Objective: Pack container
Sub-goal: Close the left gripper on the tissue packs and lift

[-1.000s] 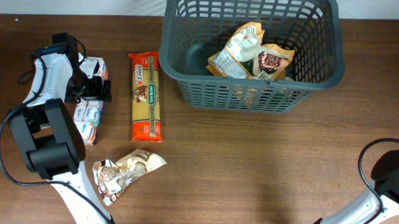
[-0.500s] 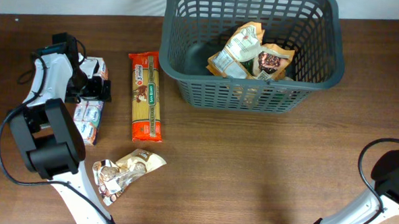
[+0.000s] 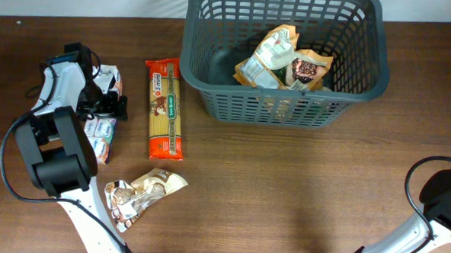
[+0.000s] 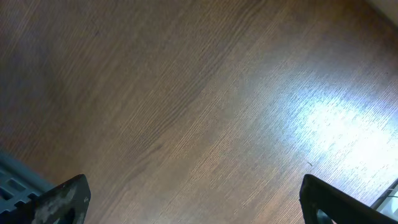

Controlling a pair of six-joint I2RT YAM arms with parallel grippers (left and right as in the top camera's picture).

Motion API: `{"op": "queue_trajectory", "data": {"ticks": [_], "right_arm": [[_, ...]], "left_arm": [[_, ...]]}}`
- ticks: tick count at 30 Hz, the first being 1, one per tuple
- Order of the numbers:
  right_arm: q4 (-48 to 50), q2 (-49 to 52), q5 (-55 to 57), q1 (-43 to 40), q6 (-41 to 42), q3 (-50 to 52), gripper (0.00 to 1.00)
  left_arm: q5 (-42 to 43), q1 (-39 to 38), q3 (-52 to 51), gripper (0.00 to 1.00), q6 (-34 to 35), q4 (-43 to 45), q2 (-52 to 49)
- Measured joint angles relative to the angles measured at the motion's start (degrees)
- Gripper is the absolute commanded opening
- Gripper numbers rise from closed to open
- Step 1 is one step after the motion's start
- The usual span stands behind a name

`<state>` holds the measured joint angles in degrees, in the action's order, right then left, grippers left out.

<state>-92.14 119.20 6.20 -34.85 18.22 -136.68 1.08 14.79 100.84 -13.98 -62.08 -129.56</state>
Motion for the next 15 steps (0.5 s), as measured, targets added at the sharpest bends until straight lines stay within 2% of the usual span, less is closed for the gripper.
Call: {"op": "queue_trajectory", "data": {"ticks": [2,3,5,12,15], "right_arm": [[0.0,0.0,0.0,0.0,0.0,0.0,0.99],[0.0,0.0,0.0,0.0,0.0,0.0,0.99],[0.0,0.0,0.0,0.0,0.0,0.0,0.99],[0.0,0.0,0.0,0.0,0.0,0.0,0.99],[0.0,0.0,0.0,0.0,0.0,0.0,0.99]], "left_arm": [[0.0,0.0,0.0,0.23,0.0,0.0,0.0],[0.0,0.0,0.0,0.2,0.0,0.0,0.0],[-0.2,0.0,0.4,0.02,0.1,-0.2,0.2],[-0.2,-0.2,1.0,0.02,2.9,-0.9,0.3],[-0.3,-0.2,4.5,0.02,5.1,-3.6,-0.8]]}}
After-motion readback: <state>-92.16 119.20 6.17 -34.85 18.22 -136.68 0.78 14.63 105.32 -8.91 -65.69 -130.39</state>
